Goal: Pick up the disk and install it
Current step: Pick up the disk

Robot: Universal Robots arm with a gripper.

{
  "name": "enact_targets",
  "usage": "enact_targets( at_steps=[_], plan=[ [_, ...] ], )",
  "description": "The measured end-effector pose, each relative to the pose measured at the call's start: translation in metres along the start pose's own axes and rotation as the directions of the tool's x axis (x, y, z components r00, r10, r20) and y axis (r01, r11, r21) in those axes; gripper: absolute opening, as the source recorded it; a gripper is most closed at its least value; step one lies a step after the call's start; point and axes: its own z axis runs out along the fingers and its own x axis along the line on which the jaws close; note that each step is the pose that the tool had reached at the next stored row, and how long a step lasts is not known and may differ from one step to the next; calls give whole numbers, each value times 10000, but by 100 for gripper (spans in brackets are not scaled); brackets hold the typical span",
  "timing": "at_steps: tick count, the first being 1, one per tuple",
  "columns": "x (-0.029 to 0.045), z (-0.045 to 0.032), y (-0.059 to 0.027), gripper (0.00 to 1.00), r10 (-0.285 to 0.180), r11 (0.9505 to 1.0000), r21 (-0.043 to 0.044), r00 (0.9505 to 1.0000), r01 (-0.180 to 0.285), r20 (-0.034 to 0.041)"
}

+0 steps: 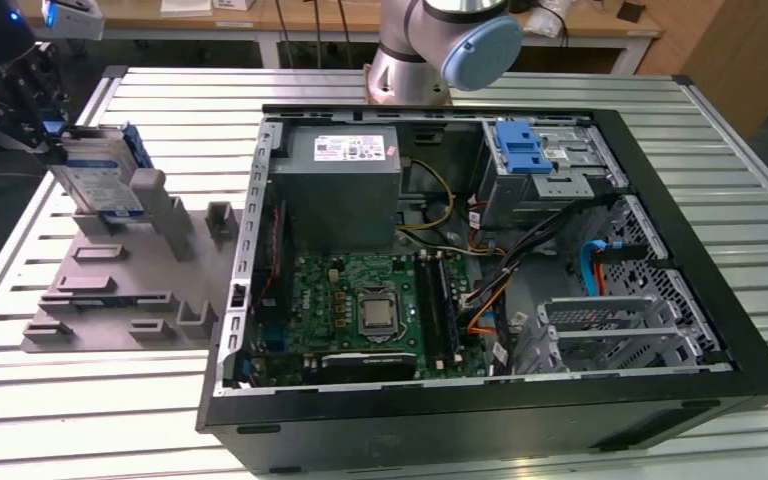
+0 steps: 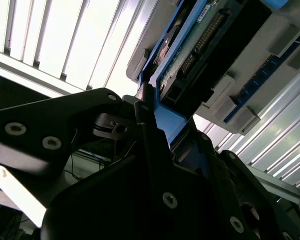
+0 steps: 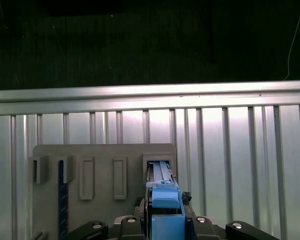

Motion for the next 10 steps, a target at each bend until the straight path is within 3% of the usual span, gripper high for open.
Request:
enact_targets(
  at_steps=[10],
  plan=[
    [-1,-19,1,36,0,10000,-1,10000,0,0]
  ],
)
